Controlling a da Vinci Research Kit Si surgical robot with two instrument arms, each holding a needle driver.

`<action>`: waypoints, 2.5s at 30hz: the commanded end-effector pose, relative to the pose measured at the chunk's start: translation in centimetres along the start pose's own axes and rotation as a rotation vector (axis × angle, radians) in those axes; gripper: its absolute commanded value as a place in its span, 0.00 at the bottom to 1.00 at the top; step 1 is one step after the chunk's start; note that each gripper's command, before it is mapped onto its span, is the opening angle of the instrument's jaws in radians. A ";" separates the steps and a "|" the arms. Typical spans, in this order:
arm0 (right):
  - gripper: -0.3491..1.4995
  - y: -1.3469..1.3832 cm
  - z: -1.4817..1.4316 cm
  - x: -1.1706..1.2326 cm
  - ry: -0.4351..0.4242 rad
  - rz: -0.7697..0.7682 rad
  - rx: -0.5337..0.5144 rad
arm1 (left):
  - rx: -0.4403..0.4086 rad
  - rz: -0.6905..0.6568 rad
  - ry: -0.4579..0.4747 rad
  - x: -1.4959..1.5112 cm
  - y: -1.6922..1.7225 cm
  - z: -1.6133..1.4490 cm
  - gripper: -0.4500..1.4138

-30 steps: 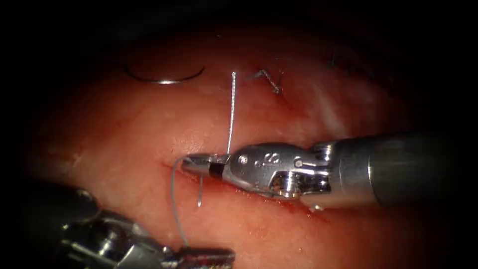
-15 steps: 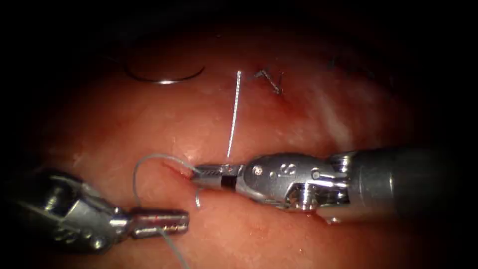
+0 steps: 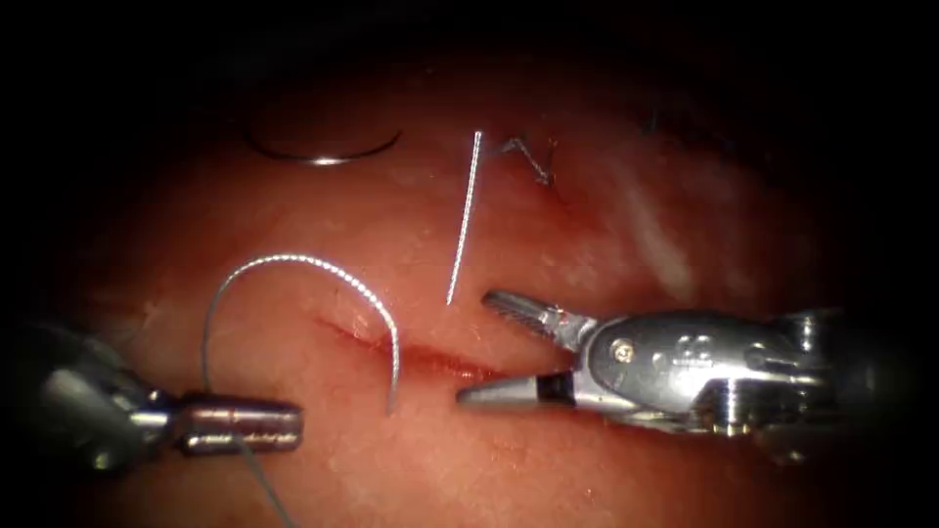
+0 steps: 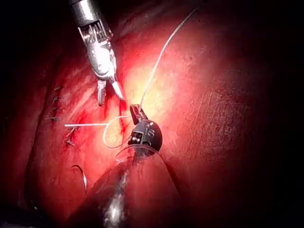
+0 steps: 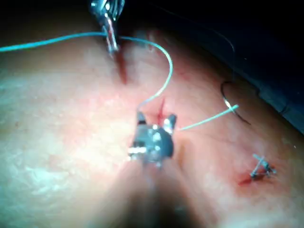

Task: Wound Closure

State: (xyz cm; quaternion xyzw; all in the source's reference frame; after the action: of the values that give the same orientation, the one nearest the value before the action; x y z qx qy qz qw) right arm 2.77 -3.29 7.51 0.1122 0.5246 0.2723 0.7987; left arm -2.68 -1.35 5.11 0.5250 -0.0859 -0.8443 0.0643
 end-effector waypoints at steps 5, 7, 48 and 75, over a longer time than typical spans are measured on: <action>0.69 0.19 0.27 0.16 0.038 0.004 0.021 | -0.005 0.034 0.019 0.06 0.02 0.13 0.00; 0.02 0.31 0.42 0.18 0.060 -0.035 0.042 | -0.004 0.045 0.022 0.09 0.02 0.15 0.00; 0.34 -0.07 1.13 0.19 0.211 -0.104 0.097 | -0.026 0.038 0.074 -0.64 0.12 0.89 0.00; 0.50 -0.03 1.22 0.02 0.207 -0.120 0.094 | -0.061 0.017 0.119 -0.03 0.19 0.62 0.00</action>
State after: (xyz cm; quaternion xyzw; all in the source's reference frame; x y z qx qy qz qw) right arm 3.81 -3.16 7.96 0.0890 0.6222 0.2089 0.7492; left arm -3.17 -1.47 5.31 0.5717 -0.0599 -0.8130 0.0928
